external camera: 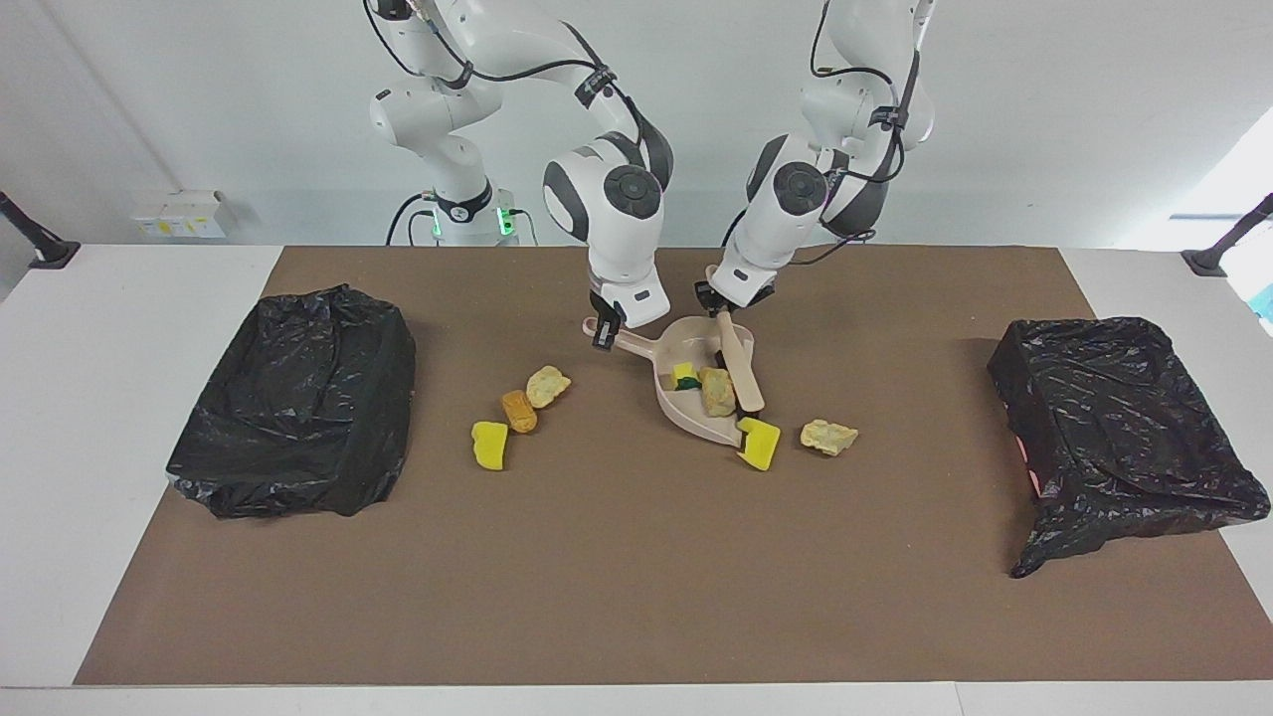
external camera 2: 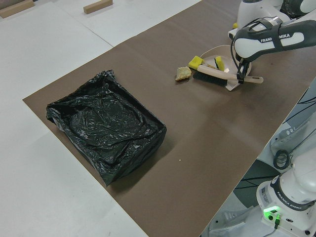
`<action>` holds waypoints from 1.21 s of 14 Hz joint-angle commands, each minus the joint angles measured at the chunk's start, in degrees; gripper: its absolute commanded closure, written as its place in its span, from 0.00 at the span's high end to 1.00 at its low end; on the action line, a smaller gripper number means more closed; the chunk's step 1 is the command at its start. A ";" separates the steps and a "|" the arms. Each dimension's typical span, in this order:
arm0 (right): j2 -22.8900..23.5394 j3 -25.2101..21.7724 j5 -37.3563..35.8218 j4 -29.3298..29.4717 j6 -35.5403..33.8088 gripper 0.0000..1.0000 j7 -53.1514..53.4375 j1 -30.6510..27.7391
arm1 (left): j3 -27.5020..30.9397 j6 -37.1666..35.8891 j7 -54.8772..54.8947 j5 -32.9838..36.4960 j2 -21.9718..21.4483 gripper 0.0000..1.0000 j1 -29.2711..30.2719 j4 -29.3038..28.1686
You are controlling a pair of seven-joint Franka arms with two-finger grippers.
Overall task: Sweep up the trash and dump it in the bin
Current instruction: 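Sweep the sponge and rock pieces into the dustpan with the left gripper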
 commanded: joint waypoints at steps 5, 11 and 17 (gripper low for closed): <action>-0.07 0.26 -0.46 -0.66 1.39 0.00 0.72 -0.74 | 1.78 -12.75 6.97 2.61 -3.20 0.00 5.61 6.48; 0.20 0.26 -0.46 -3.12 4.19 0.00 0.63 -1.53 | 1.78 -9.95 17.31 10.18 -1.02 0.00 18.60 7.81; 1.08 0.26 -0.37 -3.21 5.78 0.00 0.72 -1.62 | 1.78 -4.85 28.23 14.76 7.94 0.00 24.60 11.32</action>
